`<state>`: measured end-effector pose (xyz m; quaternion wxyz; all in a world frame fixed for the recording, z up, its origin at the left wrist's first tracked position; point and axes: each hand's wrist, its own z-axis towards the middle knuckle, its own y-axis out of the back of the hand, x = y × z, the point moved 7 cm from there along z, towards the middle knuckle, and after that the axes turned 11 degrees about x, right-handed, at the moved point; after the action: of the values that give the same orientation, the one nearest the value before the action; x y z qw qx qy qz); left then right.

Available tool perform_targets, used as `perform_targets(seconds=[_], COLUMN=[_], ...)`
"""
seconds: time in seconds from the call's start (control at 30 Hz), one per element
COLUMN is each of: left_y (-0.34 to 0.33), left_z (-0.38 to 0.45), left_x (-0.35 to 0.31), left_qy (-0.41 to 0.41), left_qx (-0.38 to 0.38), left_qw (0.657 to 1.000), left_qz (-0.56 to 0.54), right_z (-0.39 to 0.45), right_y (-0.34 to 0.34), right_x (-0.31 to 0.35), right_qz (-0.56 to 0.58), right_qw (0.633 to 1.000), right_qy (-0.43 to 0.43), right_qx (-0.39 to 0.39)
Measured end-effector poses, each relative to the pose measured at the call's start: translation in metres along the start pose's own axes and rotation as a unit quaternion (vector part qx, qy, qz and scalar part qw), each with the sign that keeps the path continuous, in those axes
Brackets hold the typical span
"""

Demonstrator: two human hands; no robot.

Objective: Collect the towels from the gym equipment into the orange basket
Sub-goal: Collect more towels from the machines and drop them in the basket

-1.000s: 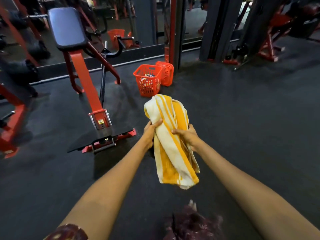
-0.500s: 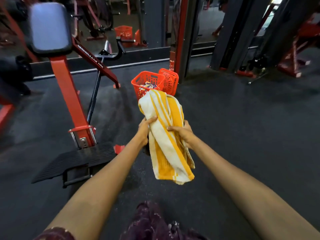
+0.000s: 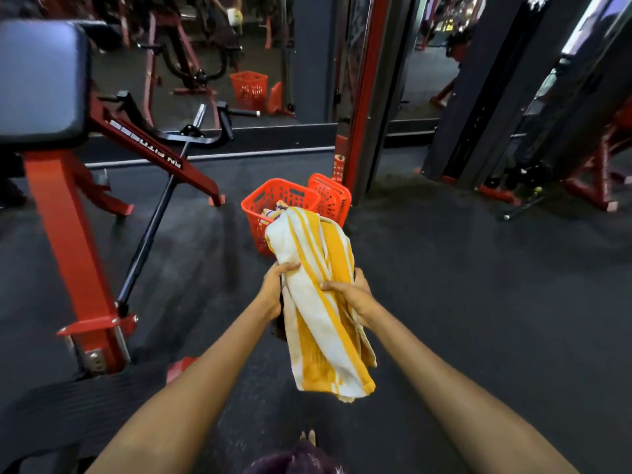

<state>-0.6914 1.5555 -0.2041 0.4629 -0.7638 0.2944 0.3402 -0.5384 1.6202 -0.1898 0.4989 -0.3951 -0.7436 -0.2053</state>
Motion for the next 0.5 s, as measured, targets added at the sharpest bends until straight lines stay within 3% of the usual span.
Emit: perform_targets(seconds=[0.27,0.5], left_y=[-0.01,-0.011], left_z=[0.135,0.278], left_x=[-0.032,-0.068], left_qy=[0.034,0.018], left_qx=[-0.038,-0.078], left_qw=[0.999,0.996], left_qz=[0.002,-0.025], right_z=[0.133,0.281], right_y=[0.048,0.085], right_x=[0.045,0.101], right_qz=[0.013,-0.002], right_qw=[0.999,0.999], right_qy=[-0.027,-0.028], right_qx=[0.02,0.042])
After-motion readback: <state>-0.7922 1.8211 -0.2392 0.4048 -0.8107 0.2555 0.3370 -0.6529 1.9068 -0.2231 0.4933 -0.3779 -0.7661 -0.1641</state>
